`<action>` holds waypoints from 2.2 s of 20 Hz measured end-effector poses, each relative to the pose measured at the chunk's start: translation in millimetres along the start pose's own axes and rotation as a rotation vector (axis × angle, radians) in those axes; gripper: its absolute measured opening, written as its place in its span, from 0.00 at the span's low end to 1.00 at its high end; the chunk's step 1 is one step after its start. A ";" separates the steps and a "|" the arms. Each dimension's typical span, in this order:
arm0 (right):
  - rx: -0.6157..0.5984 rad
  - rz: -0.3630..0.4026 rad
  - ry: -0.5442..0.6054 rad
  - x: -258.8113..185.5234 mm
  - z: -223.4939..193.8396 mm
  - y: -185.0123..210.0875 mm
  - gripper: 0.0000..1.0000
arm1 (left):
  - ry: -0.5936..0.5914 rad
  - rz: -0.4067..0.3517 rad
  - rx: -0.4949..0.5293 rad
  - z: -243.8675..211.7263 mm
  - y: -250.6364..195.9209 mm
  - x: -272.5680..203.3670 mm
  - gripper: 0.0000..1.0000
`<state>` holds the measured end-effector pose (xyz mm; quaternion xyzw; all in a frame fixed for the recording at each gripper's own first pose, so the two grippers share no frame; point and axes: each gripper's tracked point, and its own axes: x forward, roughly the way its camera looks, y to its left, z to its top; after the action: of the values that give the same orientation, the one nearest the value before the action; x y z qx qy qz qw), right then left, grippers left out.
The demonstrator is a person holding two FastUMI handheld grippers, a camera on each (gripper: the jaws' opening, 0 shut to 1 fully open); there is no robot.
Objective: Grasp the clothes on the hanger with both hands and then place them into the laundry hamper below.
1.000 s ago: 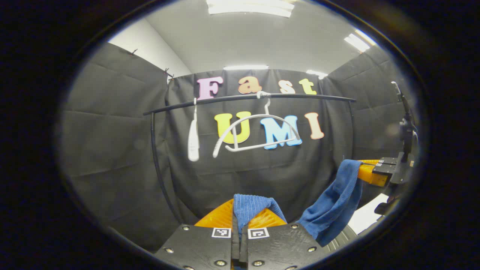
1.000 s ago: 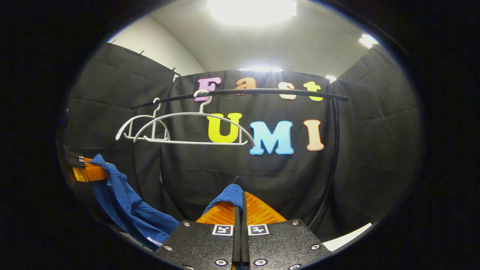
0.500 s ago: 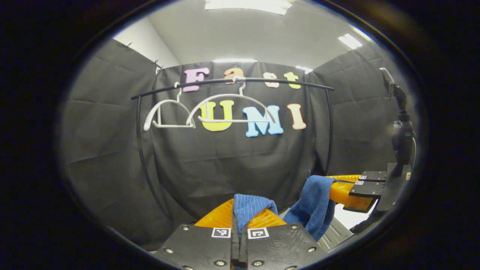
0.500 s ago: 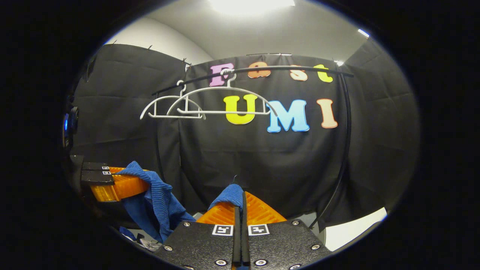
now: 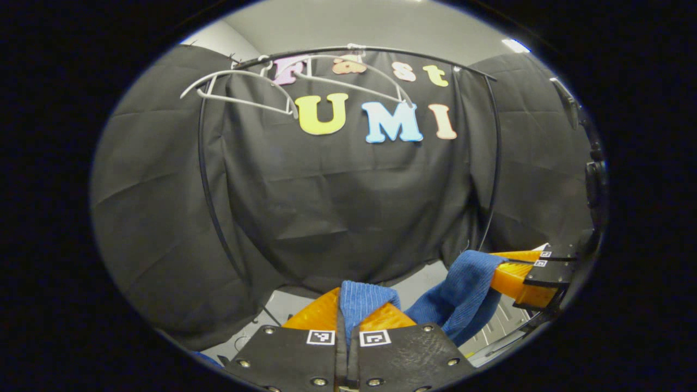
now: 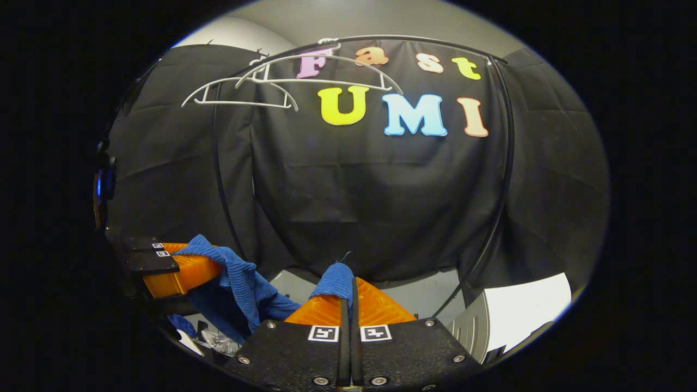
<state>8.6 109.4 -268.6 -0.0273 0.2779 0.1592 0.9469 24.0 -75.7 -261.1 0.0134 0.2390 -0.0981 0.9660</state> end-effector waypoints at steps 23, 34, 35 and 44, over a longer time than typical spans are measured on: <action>0.000 0.018 0.321 -9.5 -133.5 -2.5 0.59 | 0.274 -0.008 -0.025 -138.0 -6.2 15.0 0.78; -0.001 -0.022 0.251 -25.1 -113.9 -8.2 0.94 | 0.218 0.007 -0.002 -128.2 3.2 8.8 0.98; 0.001 -0.025 0.249 -25.8 -114.8 -8.5 0.94 | 0.215 0.010 -0.006 -127.9 4.2 7.8 0.98; -0.006 -0.068 0.019 -69.0 -14.0 -44.6 0.94 | -0.008 0.040 -0.013 -4.7 13.7 -27.8 0.97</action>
<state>-39.3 45.5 -245.2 -0.0409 0.2851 0.1274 0.9491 0.4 -56.8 -252.6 0.0117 0.2355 -0.0775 0.9687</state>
